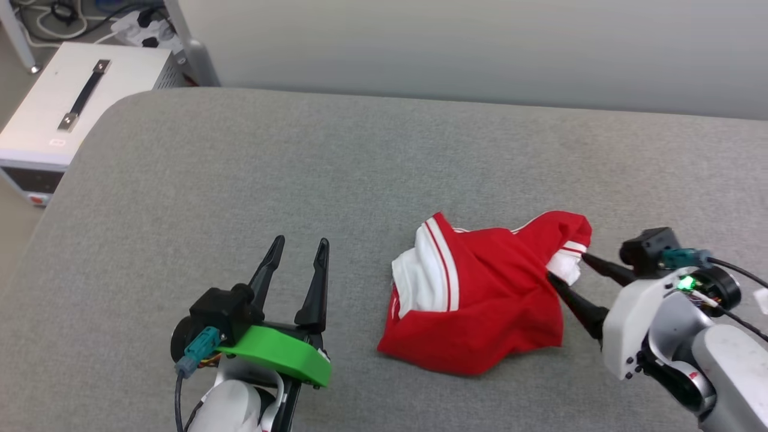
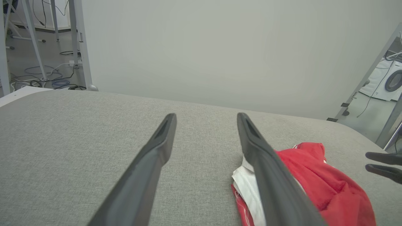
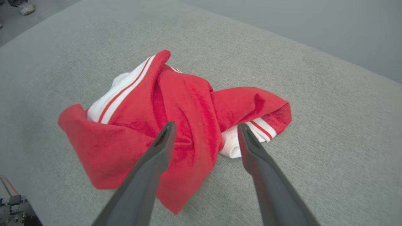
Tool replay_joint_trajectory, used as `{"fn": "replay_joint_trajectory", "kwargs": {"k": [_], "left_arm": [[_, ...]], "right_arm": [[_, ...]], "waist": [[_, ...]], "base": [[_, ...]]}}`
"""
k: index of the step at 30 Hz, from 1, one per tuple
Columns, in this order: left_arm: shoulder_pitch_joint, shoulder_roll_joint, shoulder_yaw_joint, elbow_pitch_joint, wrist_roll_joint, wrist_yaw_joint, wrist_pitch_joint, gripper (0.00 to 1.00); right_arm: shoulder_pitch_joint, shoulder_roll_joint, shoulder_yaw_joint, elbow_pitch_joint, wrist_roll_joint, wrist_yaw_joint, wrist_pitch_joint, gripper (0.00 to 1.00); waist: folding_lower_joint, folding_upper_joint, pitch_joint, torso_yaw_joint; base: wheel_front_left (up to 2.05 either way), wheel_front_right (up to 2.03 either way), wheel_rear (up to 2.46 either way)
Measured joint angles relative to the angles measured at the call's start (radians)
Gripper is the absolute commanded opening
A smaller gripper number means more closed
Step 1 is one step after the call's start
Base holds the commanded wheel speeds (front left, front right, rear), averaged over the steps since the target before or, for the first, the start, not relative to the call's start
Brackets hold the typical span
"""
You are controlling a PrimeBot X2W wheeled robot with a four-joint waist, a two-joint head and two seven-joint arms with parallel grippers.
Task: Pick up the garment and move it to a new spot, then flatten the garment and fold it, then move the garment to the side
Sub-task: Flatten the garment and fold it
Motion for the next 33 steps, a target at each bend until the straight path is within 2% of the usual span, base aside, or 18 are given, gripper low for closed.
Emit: {"fn": "replay_joint_trajectory", "kwargs": {"k": [3,7,15,23,28,31,33], "left_arm": [[0.013,0.0,0.004,0.0,0.0,0.0,0.0,1.0],[0.019,0.0,0.008,-0.005,0.0,0.0,0.0,1.0],[0.025,0.0,0.003,-0.002,-0.001,-0.001,0.0,1.0],[0.065,0.0,-0.001,0.004,-0.013,-0.007,0.0,1.0],[0.069,0.0,-0.005,0.013,-0.011,-0.007,0.0,1.0],[0.058,0.01,-0.034,0.048,-0.021,-0.007,0.003,1.0],[0.025,0.034,-0.077,0.073,-0.044,-0.007,0.047,1.0]], "right_arm": [[0.045,0.011,-0.09,-0.048,-0.021,0.0,-0.04,1.0],[0.111,0.057,-0.226,-0.104,-0.077,-0.001,-0.123,1.0],[0.269,0.219,-0.419,-0.169,-0.217,-0.001,-0.314,1.0],[0.366,0.356,-0.499,-0.153,-0.309,-0.001,-0.422,1.0],[0.371,0.367,-0.508,-0.152,-0.319,-0.001,-0.428,1.0],[0.371,0.368,-0.509,-0.156,-0.326,-0.001,-0.426,1.0],[0.37,0.372,-0.513,-0.157,-0.328,-0.001,-0.419,1.0]], "waist": [[0.0,0.0,-0.019,-0.02],[0.0,0.0,-0.04,-0.051],[0.0,0.0,-0.059,-0.1],[0.0,0.0,-0.071,-0.12],[0.0,0.0,-0.065,-0.127],[0.0,0.0,-0.055,-0.135],[0.0,0.0,-0.049,-0.143]], "base": [[0.0,0.0,0.0],[0.0,0.0,0.0],[0.0,0.0,0.0],[0.0,0.0,0.0],[0.0,0.0,0.0],[0.0,0.0,0.0],[0.0,0.0,0.0]]}}
